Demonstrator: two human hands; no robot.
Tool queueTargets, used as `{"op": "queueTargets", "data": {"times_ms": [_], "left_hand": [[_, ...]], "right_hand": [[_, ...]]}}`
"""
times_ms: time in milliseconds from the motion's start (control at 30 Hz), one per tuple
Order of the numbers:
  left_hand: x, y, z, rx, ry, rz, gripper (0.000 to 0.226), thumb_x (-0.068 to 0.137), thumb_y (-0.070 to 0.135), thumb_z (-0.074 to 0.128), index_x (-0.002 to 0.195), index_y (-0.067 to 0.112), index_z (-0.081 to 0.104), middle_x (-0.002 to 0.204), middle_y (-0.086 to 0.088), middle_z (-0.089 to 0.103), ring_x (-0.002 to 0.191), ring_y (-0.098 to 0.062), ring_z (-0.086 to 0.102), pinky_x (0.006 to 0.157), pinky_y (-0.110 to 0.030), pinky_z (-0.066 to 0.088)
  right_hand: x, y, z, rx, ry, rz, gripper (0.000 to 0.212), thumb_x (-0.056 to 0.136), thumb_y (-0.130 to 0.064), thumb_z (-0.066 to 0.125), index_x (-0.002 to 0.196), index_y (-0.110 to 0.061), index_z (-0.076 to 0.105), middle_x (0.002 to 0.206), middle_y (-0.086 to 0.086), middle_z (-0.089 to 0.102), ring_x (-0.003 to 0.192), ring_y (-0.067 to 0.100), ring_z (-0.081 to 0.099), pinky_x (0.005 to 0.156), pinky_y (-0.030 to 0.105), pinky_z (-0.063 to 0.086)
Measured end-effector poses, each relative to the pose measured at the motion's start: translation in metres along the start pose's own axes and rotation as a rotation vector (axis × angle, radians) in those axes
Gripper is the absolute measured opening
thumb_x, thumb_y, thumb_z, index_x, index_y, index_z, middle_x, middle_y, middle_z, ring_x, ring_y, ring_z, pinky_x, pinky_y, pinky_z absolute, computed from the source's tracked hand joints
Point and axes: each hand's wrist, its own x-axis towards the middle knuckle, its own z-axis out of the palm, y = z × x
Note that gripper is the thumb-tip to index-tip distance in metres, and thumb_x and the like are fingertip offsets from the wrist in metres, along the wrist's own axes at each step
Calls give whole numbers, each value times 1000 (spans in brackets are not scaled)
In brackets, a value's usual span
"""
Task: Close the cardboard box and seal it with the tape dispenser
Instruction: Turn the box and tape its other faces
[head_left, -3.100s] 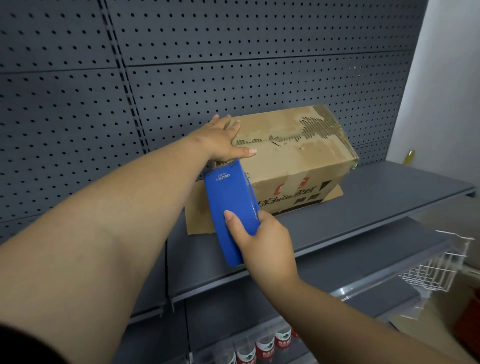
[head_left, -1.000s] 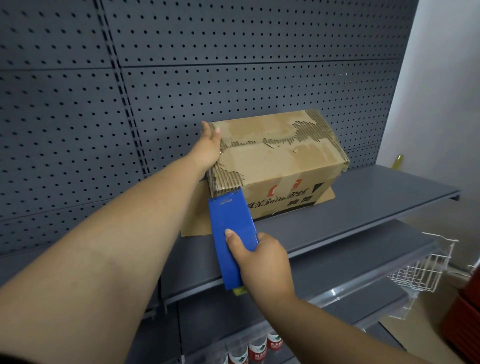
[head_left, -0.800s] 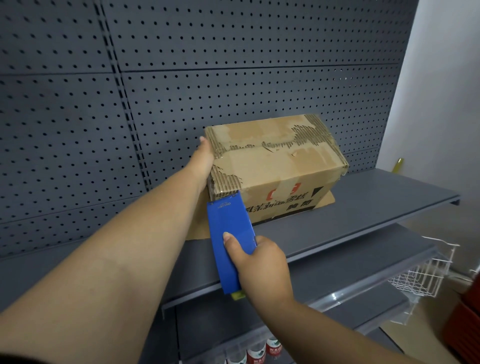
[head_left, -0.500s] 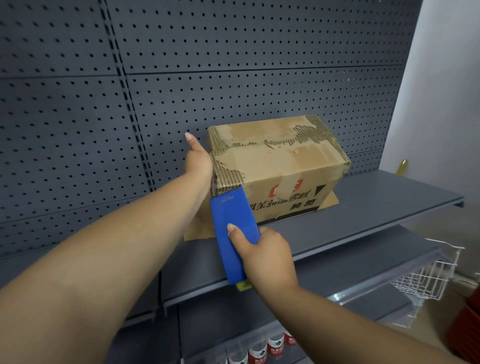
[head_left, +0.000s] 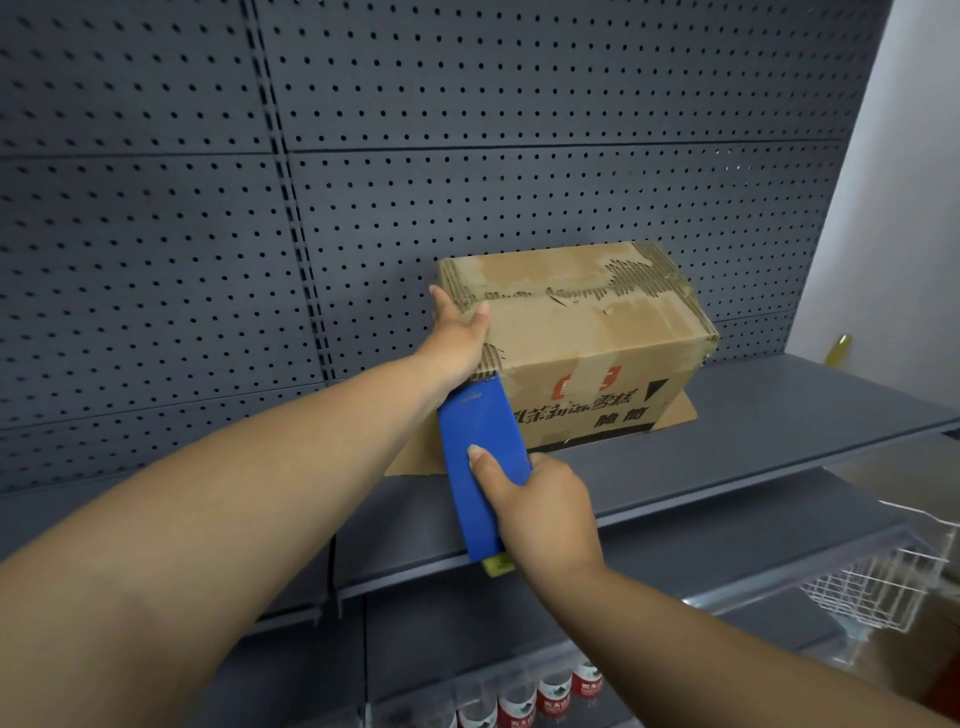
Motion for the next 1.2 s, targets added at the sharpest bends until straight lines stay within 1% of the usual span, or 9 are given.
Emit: {"op": "queueTargets", "data": {"times_ms": [167, 367, 400, 467, 567, 767, 967, 1067, 1200], "left_hand": [[3, 0, 0, 145, 49, 27, 78, 94, 58, 20, 141, 20, -30, 151, -13, 29, 97, -25, 59, 72, -30, 45], [6, -6, -3, 348, 28, 38, 89, 85, 72, 9, 139, 16, -32, 125, -19, 58, 129, -39, 38, 112, -49, 25], [4, -5, -3, 397, 18, 53, 88, 85, 72, 9, 140, 16, -32, 132, -18, 52, 133, -34, 34, 116, -45, 16], [0, -4, -4, 484, 69, 106, 86, 87, 70, 10, 141, 18, -29, 156, -17, 6, 144, -28, 5, 117, -42, -3], [-2, -4, -2, 638, 195, 212, 80, 89, 67, 11, 143, 20, -26, 146, -11, -38, 136, -25, -33, 112, -41, -15], [8, -10, -5, 513, 66, 245, 72, 95, 56, 10, 147, 12, -15, 154, -8, -21, 141, -19, -19, 115, -38, -10], [7, -3, -13, 613, -51, 190, 86, 87, 70, 8, 146, 12, -16, 155, -5, -18, 143, -17, -14, 116, -41, -10], [6, 2, -20, 751, -83, 175, 99, 79, 79, 13, 146, 12, -16, 156, -4, -17, 143, -17, -14, 116, -42, -9], [7, 3, -21, 861, -96, 187, 94, 76, 82, 18, 145, 29, -19, 155, -6, -17, 143, -19, -13, 115, -41, -11]], "right_hand": [[2, 1, 0, 4, -11, 0, 49, 81, -59, 54, 73, -11, 52, 74, 4, 61, 69, 21, 60, 52, 27, 39], [2, 3, 0, 32, -28, 2, 46, 82, -57, 54, 66, -14, 48, 67, 1, 57, 63, 18, 56, 50, 27, 36], [2, 3, 0, 35, -30, 2, 46, 82, -57, 55, 65, -14, 47, 66, 0, 56, 62, 18, 56, 49, 26, 36], [3, 4, -1, 40, -31, 1, 47, 82, -57, 55, 64, -15, 46, 65, 0, 55, 61, 18, 55, 49, 26, 35], [4, 4, -2, 38, -30, -4, 47, 82, -56, 55, 61, -16, 42, 62, -1, 52, 58, 17, 52, 48, 26, 32], [2, 3, -3, 56, -46, -8, 46, 83, -55, 56, 62, -17, 42, 63, -2, 52, 57, 13, 51, 46, 23, 31], [-1, 0, -9, 119, -80, 29, 40, 82, -54, 58, 66, -18, 48, 66, -6, 56, 58, 8, 54, 47, 22, 37], [-7, 0, -11, 149, -102, 55, 52, 68, -61, 68, 91, -17, 52, 84, -7, 61, 75, 8, 61, 60, 25, 50], [-19, -2, -10, 93, -145, 46, 95, 61, -53, 78, 134, -26, 23, 101, -8, 54, 85, 11, 58, 63, 22, 50]]}}
